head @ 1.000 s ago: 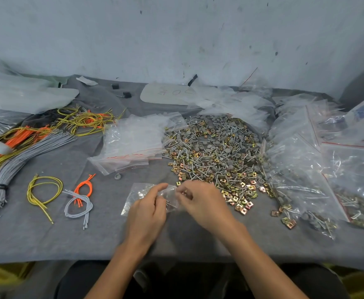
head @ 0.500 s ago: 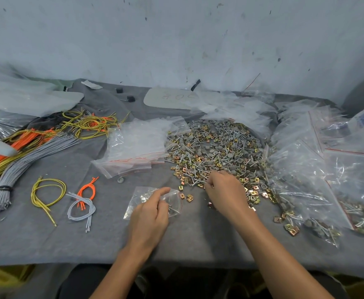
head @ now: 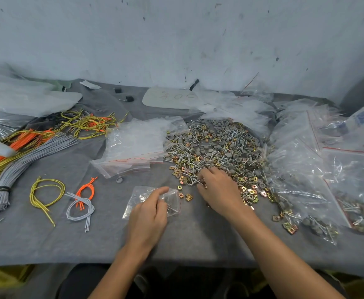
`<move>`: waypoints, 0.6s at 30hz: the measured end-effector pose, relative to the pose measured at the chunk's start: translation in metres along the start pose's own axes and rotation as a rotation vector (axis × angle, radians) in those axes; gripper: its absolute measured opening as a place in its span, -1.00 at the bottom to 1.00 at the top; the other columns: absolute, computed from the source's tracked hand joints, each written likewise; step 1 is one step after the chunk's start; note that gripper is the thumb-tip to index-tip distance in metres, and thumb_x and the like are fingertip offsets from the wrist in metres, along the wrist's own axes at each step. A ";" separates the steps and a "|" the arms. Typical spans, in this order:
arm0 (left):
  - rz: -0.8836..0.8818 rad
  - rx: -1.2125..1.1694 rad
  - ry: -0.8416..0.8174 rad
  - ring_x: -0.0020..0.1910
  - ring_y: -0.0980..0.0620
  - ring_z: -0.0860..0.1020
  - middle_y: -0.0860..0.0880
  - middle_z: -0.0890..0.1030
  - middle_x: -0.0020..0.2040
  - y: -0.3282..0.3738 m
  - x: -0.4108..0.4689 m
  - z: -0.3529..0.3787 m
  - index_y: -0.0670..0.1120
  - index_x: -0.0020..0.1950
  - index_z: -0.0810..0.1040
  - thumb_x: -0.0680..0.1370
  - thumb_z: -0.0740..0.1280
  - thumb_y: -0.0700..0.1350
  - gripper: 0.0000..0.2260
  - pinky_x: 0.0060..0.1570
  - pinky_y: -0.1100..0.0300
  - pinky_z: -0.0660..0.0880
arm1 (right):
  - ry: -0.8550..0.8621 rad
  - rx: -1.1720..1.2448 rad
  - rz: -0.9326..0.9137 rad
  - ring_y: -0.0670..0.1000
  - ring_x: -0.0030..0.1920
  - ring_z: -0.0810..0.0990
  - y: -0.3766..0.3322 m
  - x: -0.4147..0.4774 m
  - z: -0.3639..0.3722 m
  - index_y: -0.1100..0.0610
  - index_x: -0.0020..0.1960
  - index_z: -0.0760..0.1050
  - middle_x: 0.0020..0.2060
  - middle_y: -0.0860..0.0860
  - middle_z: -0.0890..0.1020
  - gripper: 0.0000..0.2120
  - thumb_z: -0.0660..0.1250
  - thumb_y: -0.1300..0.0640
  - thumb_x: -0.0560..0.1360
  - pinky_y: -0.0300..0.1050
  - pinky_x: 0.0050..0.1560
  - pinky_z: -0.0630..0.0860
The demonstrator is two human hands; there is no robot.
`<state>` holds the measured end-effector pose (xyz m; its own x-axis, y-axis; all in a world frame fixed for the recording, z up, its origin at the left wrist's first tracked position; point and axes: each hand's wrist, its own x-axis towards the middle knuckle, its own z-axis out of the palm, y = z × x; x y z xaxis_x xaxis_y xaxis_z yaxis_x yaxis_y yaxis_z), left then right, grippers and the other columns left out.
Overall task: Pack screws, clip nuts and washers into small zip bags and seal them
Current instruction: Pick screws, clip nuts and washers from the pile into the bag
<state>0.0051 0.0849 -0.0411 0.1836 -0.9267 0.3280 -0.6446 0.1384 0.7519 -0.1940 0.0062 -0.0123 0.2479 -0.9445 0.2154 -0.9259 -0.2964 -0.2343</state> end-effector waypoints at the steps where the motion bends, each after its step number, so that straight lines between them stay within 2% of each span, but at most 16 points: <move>1: -0.002 0.003 -0.002 -0.34 0.14 0.54 0.14 0.57 -0.39 0.000 0.000 0.000 0.12 0.25 0.59 0.53 0.08 0.04 -0.61 -0.27 0.05 0.48 | -0.004 0.008 -0.040 0.03 0.16 0.47 -0.001 0.001 0.001 -0.01 0.21 0.45 0.11 -0.05 0.50 -0.81 0.29 0.02 0.61 -0.05 0.00 0.51; 3: -0.011 0.003 -0.004 -0.33 0.11 0.54 0.11 0.60 -0.35 0.000 0.000 0.000 0.12 0.25 0.59 0.53 0.07 0.05 -0.59 -0.25 0.02 0.49 | -0.007 -0.008 -0.110 0.03 0.19 0.45 -0.003 0.004 0.003 -0.03 0.24 0.47 0.14 -0.03 0.49 -0.79 0.29 0.02 0.61 -0.04 0.01 0.53; 8: -0.013 -0.005 -0.010 -0.34 0.13 0.54 0.12 0.57 -0.38 0.001 0.000 -0.001 0.13 0.25 0.59 0.52 0.06 0.07 -0.58 -0.29 0.04 0.48 | 0.037 -0.033 -0.188 0.03 0.11 0.49 -0.005 0.007 0.005 0.04 0.10 0.53 0.06 -0.04 0.53 -0.83 0.20 0.01 0.66 -0.10 -0.05 0.51; 13: -0.019 -0.003 -0.013 -0.35 0.12 0.53 0.12 0.57 -0.39 0.000 0.000 0.000 0.11 0.26 0.60 0.52 0.05 0.07 -0.56 -0.28 0.02 0.48 | 0.187 0.401 -0.005 -0.09 -0.17 0.55 -0.008 -0.008 -0.013 0.02 -0.11 0.57 -0.23 -0.14 0.60 -0.95 0.38 0.13 0.54 -0.11 -0.14 0.53; 16: -0.021 -0.011 -0.013 -0.34 0.13 0.53 0.15 0.56 -0.40 -0.001 0.000 0.000 0.15 0.26 0.57 0.51 0.06 0.08 -0.58 -0.25 0.05 0.47 | 0.128 0.763 0.134 -0.17 -0.32 0.54 -0.015 -0.028 -0.021 -0.03 -0.17 0.60 -0.33 -0.12 0.63 -0.90 0.40 0.16 0.47 -0.29 -0.30 0.45; 18: -0.018 -0.011 -0.008 -0.33 0.14 0.53 0.16 0.57 -0.37 -0.002 0.000 0.001 0.18 0.26 0.54 0.50 0.05 0.09 -0.59 -0.25 0.07 0.43 | 0.075 0.916 0.156 -0.19 -0.36 0.52 -0.029 -0.041 -0.018 -0.01 -0.16 0.61 -0.34 -0.09 0.64 -0.87 0.41 0.22 0.44 -0.32 -0.32 0.41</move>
<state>0.0058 0.0841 -0.0426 0.1891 -0.9319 0.3095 -0.6328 0.1254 0.7641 -0.1828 0.0557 0.0028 0.0909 -0.9810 0.1712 -0.3536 -0.1925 -0.9154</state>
